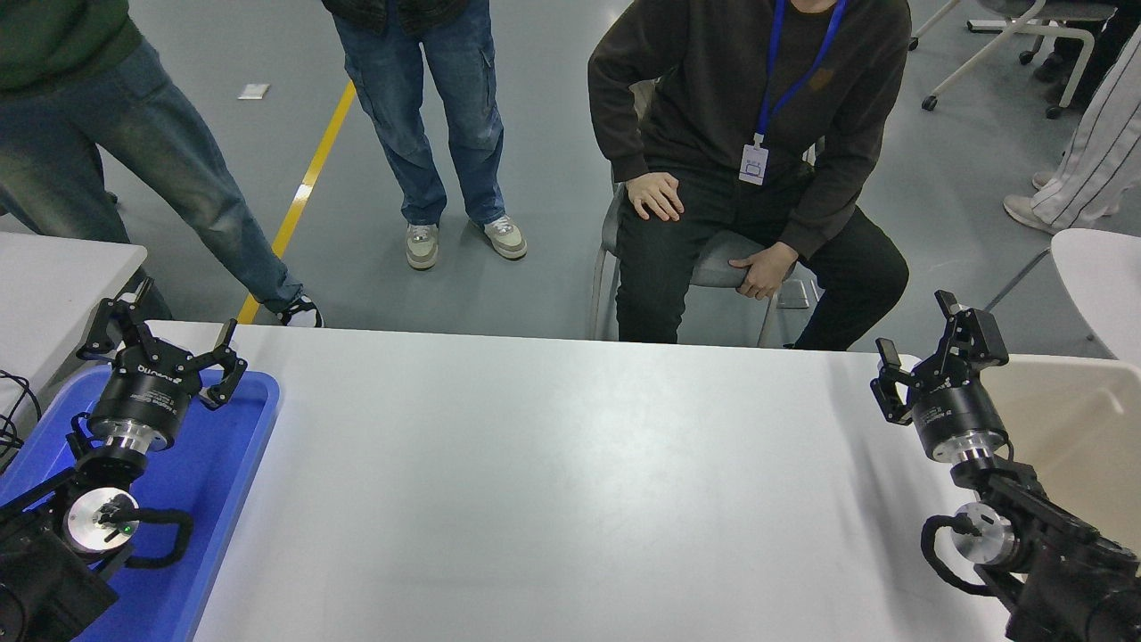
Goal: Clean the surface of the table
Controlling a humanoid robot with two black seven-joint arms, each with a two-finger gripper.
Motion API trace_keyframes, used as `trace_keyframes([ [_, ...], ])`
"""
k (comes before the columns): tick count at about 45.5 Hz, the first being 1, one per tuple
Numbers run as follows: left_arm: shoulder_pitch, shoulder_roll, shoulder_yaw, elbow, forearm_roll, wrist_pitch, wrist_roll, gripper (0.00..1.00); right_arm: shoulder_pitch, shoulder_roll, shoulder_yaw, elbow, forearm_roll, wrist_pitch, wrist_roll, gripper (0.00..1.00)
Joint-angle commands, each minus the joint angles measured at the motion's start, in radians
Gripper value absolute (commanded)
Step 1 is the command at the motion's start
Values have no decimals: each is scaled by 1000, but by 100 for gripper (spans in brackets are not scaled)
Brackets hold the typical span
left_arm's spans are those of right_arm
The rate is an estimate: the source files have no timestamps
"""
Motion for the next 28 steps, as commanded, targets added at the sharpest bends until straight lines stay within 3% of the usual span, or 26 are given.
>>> trace_keyframes([
  [1, 0, 0, 0, 0, 0, 0, 0, 100, -15, -9, -1, -2, 0, 17, -1, 99],
  [28, 0, 0, 0, 0, 0, 0, 0, 100, -14, -15, 0, -4, 0, 17, -1, 99],
])
